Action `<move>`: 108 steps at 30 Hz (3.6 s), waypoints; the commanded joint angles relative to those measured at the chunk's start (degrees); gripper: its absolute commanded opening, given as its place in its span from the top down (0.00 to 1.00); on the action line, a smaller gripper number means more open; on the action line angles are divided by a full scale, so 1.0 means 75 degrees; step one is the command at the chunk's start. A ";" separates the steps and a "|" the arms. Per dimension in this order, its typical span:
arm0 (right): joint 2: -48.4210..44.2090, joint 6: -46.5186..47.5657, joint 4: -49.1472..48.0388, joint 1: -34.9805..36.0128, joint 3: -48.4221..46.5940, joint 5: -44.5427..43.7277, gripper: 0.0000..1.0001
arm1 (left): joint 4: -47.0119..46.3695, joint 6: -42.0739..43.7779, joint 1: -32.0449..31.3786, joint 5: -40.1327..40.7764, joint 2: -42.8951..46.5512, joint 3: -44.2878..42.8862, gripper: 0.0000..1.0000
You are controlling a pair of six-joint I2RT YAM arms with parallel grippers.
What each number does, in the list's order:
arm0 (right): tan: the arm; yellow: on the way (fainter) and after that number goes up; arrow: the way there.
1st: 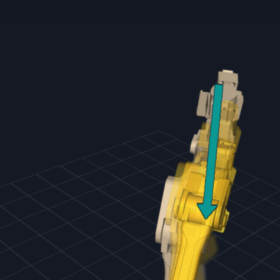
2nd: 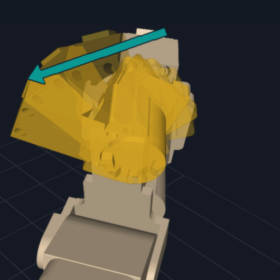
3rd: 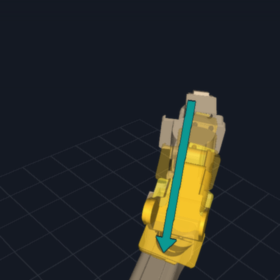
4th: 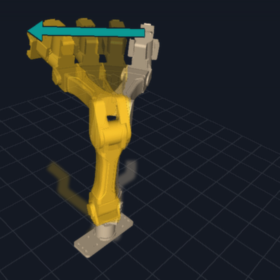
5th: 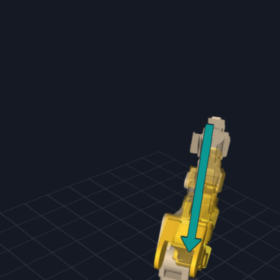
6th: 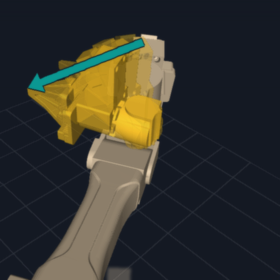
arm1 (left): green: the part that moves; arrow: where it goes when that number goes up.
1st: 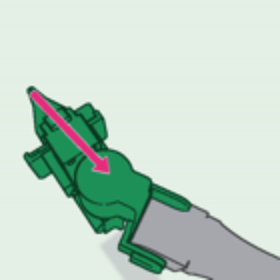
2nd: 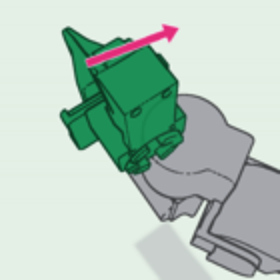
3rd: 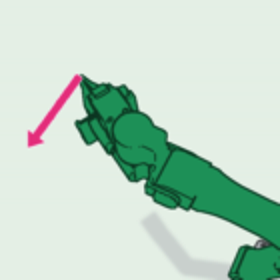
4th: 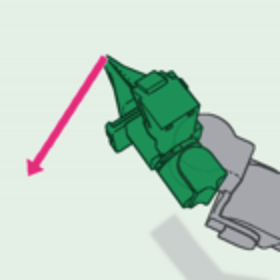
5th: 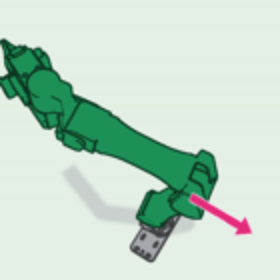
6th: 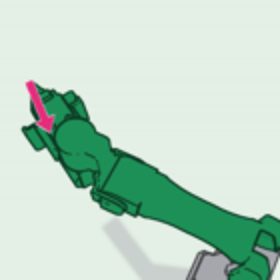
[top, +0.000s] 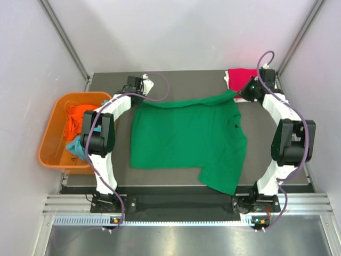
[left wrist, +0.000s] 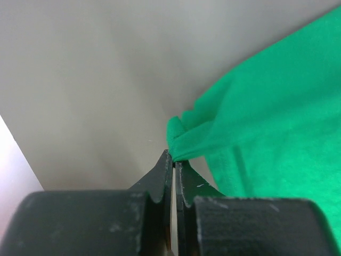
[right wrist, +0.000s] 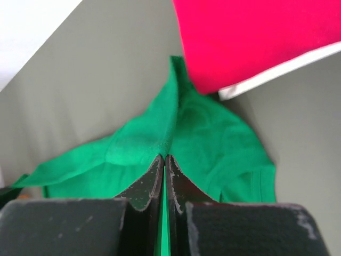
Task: Fold and stack the t-shirts
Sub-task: Fold the tshirt
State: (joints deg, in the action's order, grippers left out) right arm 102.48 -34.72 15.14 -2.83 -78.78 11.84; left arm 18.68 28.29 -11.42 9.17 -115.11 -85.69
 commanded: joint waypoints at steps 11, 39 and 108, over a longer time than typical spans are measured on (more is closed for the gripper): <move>-0.1534 0.0024 0.0430 -0.0395 0.1375 0.0765 1.00 | 0.0522 -0.0280 -0.0317 0.1261 0.0827 0.0525 1.00; -0.2624 0.0329 0.1602 -0.0970 0.3532 0.1129 0.86 | 0.1131 -0.1077 -0.1055 0.4108 0.1707 0.1382 0.66; -0.1899 -0.5319 0.3945 0.0846 0.2150 -0.1825 0.59 | 0.1400 -0.9056 0.0761 -0.3344 0.3184 0.0656 0.48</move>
State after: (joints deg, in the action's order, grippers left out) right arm 86.13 -67.81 41.39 2.74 -58.70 -2.22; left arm 32.67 -34.76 -6.35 -11.86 -91.33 -77.76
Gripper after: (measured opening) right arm 0.411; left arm 0.523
